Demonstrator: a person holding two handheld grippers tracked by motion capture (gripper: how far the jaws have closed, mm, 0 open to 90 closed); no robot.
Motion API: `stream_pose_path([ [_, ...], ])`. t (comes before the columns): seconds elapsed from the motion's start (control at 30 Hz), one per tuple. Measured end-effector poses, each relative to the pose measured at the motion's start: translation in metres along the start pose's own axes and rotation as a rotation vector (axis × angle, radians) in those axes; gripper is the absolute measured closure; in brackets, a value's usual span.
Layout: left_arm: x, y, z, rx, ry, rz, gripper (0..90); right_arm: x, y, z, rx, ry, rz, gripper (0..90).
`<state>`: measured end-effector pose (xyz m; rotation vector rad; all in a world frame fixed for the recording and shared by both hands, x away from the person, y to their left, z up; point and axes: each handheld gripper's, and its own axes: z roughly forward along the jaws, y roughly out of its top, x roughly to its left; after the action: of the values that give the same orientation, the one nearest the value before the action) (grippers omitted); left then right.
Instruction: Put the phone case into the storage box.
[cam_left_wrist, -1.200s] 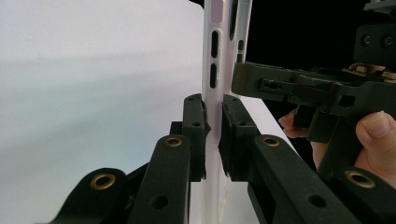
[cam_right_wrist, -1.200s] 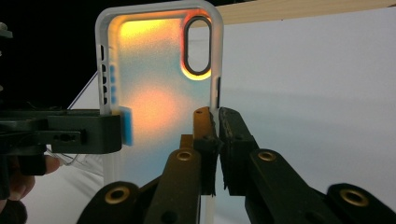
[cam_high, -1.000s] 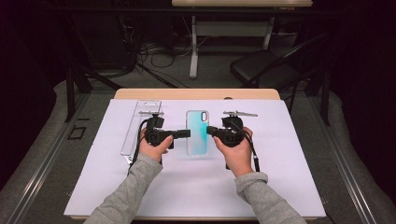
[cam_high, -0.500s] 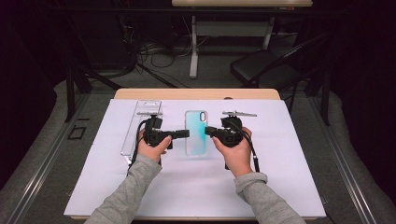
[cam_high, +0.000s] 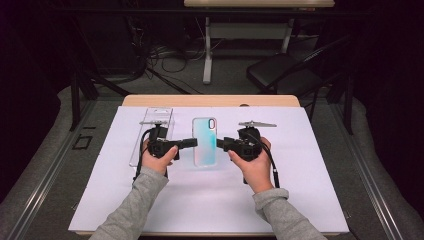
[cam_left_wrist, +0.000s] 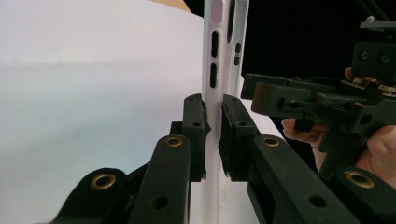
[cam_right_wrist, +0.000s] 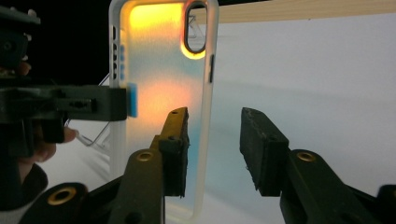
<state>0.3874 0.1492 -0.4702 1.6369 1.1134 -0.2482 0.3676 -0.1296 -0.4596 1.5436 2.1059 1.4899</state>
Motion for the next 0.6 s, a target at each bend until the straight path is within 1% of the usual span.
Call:
stream_pose_path([
  [0.1,0.001,-0.001,-0.006,-0.009,0.01,0.025,81.9,0.002,-0.003,-0.002,-0.001,-0.002,-0.036,59.0],
  [0.13,0.0,-0.001,-0.006,-0.014,0.012,0.025,81.9,0.002,-0.004,-0.002,-0.009,0.001,-0.057,58.4],
  [0.17,0.0,-0.001,-0.008,-0.015,0.014,0.031,81.9,0.003,-0.004,-0.003,-0.011,0.0,-0.067,57.6],
  [0.23,0.0,-0.001,-0.01,-0.019,0.02,0.044,81.9,0.005,-0.005,-0.003,-0.017,-0.003,-0.11,56.4],
  [0.27,0.0,-0.001,-0.012,-0.018,0.022,0.05,81.9,0.006,-0.006,-0.004,-0.025,-0.008,-0.144,55.9],
  [0.33,0.0,-0.001,-0.014,-0.028,0.025,0.062,81.9,0.008,-0.006,-0.004,-0.028,-0.005,-0.172,56.4],
  [0.4,0.0,-0.001,-0.017,-0.034,0.027,0.066,81.9,0.009,-0.007,-0.005,-0.035,-0.008,-0.201,57.8],
  [0.43,0.0,-0.001,-0.018,-0.036,0.027,0.066,81.9,0.01,-0.007,-0.006,-0.035,-0.007,-0.206,58.4],
  [0.6,0.001,-0.001,-0.024,-0.052,0.033,0.087,81.9,0.009,-0.006,-0.007,-0.045,0.014,-0.198,60.4],
])
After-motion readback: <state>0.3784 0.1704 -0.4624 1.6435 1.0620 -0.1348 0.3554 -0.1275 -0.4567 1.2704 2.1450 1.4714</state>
